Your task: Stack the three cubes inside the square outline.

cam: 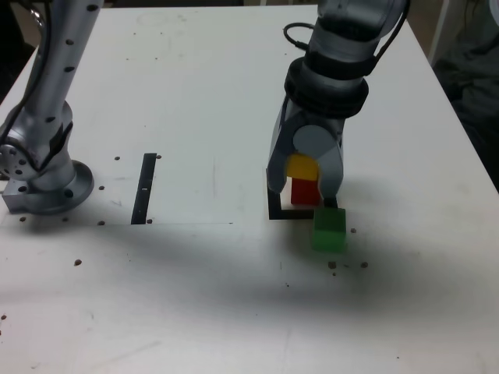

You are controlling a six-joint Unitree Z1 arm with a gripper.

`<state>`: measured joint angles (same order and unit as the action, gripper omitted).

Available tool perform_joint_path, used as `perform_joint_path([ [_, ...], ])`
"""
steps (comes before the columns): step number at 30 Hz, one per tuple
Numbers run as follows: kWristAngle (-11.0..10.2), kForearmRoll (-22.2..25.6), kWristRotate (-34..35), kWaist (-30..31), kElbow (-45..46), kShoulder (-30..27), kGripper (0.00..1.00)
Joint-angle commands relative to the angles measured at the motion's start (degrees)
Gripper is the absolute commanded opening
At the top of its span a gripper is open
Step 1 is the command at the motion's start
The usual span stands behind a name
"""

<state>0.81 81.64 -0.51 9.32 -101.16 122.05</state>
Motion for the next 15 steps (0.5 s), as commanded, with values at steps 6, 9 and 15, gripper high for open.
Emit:
perform_joint_path([
  [6,0.6,-0.8,-0.7,-0.4,1.1,0.3,1.0],
  [9,0.6,-0.9,-0.8,-0.4,1.2,0.2,1.0],
  [15,0.2,-1.0,-0.8,-0.4,1.7,-0.3,1.0],
])
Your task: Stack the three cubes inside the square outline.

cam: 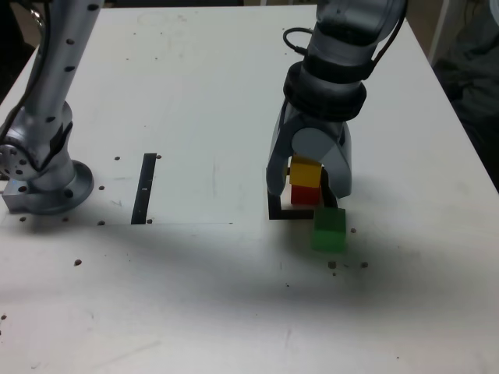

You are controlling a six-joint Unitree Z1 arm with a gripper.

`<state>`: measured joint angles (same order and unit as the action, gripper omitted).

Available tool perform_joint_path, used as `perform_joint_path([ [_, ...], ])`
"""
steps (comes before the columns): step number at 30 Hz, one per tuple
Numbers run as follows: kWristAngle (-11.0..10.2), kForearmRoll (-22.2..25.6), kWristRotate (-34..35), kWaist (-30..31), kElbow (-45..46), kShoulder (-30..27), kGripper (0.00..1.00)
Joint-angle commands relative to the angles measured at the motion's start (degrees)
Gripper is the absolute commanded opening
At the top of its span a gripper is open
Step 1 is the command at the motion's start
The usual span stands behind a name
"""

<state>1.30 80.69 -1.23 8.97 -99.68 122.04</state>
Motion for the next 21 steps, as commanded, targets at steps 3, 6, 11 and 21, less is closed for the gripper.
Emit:
perform_joint_path([
  [3,-2.0,0.4,0.4,0.1,0.5,-1.5,1.0],
  [6,-4.4,1.1,1.2,0.7,0.5,-3.3,1.0],
  [11,-7.2,1.8,1.9,2.2,-0.4,-5.5,1.0],
  [21,-7.5,4.6,3.9,6.5,-5.0,-4.7,1.0],
])
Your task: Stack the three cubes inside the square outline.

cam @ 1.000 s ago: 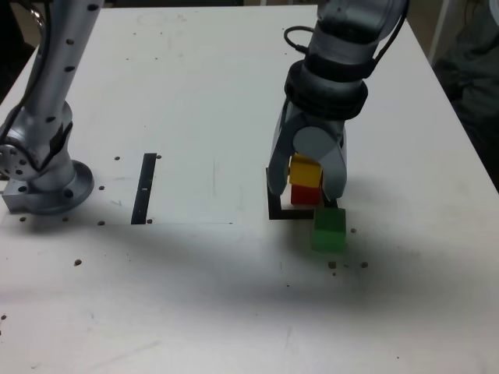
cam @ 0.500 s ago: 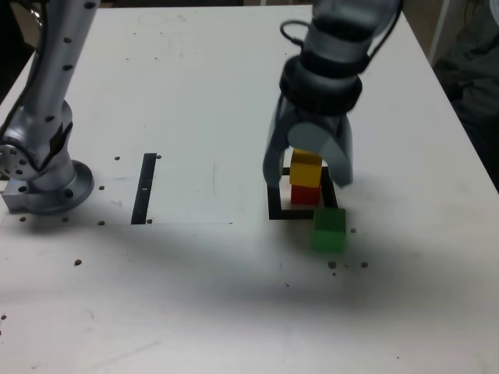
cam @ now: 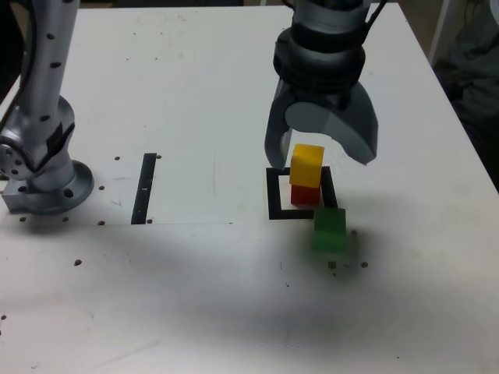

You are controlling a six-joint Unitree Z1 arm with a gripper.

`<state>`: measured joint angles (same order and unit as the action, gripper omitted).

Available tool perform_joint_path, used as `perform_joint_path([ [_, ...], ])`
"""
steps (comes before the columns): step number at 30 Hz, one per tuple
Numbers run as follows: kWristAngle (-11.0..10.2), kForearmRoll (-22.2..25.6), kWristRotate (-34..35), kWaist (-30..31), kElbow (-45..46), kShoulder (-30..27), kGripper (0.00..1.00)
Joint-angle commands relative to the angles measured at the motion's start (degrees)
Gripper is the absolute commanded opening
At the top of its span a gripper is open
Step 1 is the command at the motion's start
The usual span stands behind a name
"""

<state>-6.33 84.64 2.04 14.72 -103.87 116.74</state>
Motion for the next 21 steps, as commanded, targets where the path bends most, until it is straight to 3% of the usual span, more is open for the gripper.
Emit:
perform_joint_path([
  [1,0.2,1.1,1.0,1.3,-1.2,0.8,1.0],
  [13,4.4,1.6,3.9,5.7,-4.5,6.4,0.99],
  [21,5.9,-1.8,3.1,5.8,-3.0,9.5,0.99],
])
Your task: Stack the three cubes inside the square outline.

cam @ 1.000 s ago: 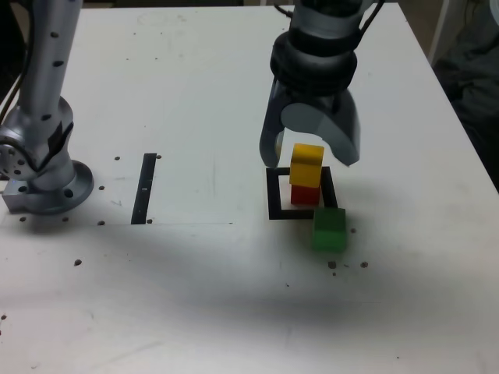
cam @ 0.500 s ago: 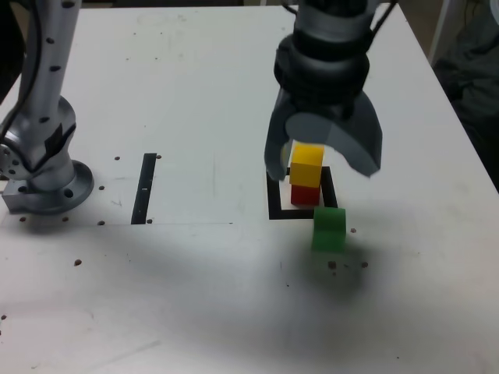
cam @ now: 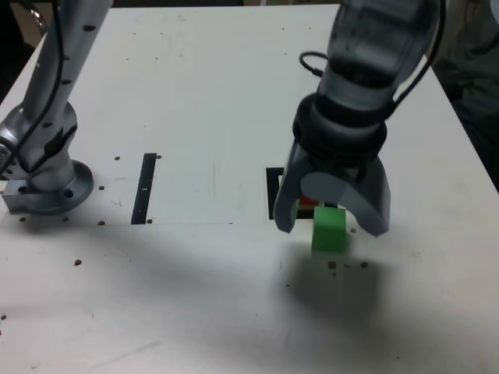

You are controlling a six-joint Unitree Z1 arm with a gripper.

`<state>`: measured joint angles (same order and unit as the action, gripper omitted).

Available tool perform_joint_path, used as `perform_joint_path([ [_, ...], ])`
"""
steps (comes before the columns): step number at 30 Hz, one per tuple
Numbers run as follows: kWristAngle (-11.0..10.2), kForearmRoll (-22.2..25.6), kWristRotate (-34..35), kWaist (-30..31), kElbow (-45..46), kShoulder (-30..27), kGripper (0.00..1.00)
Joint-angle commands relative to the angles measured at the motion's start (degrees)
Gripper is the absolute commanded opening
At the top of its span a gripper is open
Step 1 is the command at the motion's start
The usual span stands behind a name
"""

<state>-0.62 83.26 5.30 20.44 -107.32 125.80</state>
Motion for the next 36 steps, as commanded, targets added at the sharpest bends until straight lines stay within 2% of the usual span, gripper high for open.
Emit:
perform_joint_path([
  [1,0.4,-1.0,-0.3,0.0,0.8,0.6,0.99],
  [9,1.9,-5.7,-1.4,-0.7,4.8,1.9,0.98],
  [15,2.4,-7.0,-1.9,-1.5,5.2,2.8,0.9],
  [19,2.5,-6.9,-1.8,-1.8,4.9,3.1,0.77],
  [25,2.0,-6.9,-1.2,-1.9,4.5,3.1,0.39],
  [28,1.4,-7.0,-1.2,-1.9,4.4,3.1,0.27],
  [31,1.2,-7.1,-1.2,-1.9,4.3,3.1,0.22],
  [36,1.1,-7.1,-1.2,-1.9,4.2,3.1,0.22],
])
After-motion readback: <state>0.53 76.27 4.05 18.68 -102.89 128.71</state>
